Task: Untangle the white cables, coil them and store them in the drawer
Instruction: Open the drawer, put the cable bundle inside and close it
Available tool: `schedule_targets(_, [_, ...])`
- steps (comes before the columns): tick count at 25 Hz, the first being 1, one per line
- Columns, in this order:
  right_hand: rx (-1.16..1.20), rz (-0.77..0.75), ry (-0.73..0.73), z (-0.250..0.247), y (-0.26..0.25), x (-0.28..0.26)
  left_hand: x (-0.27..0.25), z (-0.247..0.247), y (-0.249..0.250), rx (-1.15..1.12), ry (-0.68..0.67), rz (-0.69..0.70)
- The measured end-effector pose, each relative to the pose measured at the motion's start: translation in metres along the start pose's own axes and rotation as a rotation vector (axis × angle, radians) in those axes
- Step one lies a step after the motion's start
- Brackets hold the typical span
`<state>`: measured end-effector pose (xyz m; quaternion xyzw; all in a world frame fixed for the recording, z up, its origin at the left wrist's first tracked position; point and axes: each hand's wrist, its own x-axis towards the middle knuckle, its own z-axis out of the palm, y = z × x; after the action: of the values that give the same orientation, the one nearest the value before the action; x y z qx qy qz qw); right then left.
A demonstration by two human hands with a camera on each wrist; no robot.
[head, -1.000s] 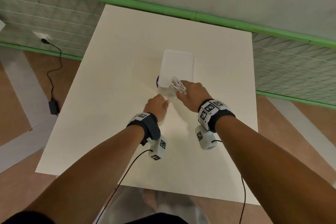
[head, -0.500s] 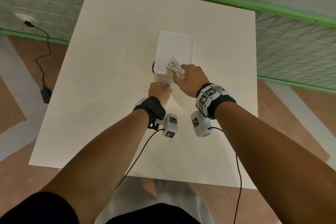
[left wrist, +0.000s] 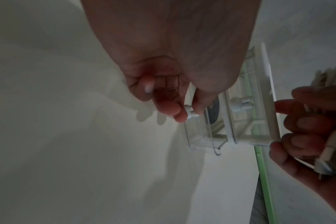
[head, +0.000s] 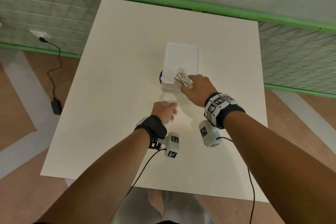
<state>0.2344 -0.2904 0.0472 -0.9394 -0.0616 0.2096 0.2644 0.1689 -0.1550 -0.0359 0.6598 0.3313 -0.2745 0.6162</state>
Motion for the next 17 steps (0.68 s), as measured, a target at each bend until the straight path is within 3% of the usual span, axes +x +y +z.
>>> schedule_targets(7, [-0.024,0.013,0.003,0.005,-0.005,-0.003,-0.034,-0.020,-0.031,0.088,-0.044,-0.018])
schedule_targets(13, [-0.065,0.004,0.029,0.009,-0.008,-0.004,-0.042,-0.050,-0.021,0.164,-0.053,-0.119])
schedule_targets(15, [-0.068,0.007,0.031,0.008,-0.006,-0.004,-0.041,-0.066,-0.007,0.307,0.058,-0.071])
schedule_targets(17, [-0.060,0.014,0.022,0.007,-0.003,-0.003,-0.039,-0.079,0.014,0.513,0.272,0.118])
